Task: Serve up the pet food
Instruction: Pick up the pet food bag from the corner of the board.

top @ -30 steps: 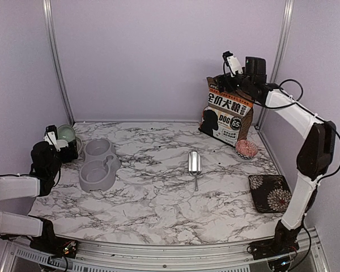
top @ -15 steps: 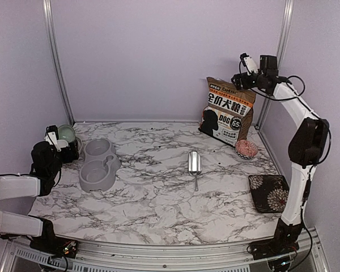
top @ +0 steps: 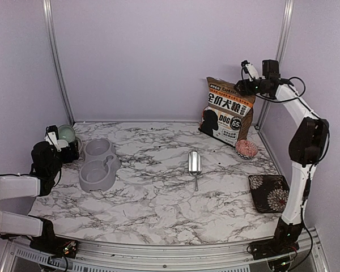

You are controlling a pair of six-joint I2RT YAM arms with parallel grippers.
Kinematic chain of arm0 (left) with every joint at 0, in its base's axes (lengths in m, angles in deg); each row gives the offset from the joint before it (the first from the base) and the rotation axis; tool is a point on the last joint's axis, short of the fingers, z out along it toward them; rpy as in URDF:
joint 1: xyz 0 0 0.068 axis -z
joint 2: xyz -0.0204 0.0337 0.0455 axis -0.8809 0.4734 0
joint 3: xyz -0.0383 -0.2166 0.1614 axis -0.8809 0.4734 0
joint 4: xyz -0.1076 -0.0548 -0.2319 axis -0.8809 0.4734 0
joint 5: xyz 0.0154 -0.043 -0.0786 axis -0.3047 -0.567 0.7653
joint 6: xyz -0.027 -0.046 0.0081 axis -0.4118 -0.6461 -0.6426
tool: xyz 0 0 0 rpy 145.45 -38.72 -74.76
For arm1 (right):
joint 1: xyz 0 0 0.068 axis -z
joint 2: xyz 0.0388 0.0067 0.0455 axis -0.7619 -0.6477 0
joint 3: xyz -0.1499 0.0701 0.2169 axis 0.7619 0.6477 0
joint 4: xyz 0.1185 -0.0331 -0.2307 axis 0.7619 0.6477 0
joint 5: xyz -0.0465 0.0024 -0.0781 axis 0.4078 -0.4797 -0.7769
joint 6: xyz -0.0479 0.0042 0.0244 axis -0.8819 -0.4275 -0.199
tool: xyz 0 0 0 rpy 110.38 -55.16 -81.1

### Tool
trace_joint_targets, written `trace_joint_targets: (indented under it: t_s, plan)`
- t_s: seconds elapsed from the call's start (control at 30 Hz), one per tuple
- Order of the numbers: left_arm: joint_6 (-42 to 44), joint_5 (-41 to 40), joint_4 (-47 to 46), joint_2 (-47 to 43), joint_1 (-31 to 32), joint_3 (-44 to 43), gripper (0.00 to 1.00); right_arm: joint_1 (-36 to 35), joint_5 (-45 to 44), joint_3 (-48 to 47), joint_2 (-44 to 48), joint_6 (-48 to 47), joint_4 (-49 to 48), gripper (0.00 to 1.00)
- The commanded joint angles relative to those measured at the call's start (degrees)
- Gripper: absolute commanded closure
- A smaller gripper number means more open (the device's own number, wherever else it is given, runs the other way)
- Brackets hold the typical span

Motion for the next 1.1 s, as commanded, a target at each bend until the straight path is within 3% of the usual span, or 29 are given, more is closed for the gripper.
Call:
trace_joint_targets:
  t_s: [0.0,0.17,0.37,0.57,1.07]
  plan:
    - [-0.4,1.0,0.8,0.5,0.2,-1.6,0.01,0.0,-1.6,-3.4,-2.3,-2.6,1.2,0.33]
    - [-0.4,0.9,0.8,0.6,0.2,-1.6,0.01,0.0,-1.2,-5.6,-4.0,-4.6,3.7,0.51]
    - [-0.4,0.9,0.8,0.7,0.2,-1.6,0.01,-0.6,0.9,-5.7,-4.1,-5.4,4.2,0.82]
    - [-0.6,1.1,0.8,0.6,0.2,-1.6,0.01,-2.7,2.4,-5.9,-4.0,-7.6,3.8,1.0]
    - [-0.7,1.2,0.8,-0.2,0.2,-1.3,0.01,-9.7,5.6,-10.0,-5.5,-3.4,-3.3,1.0]
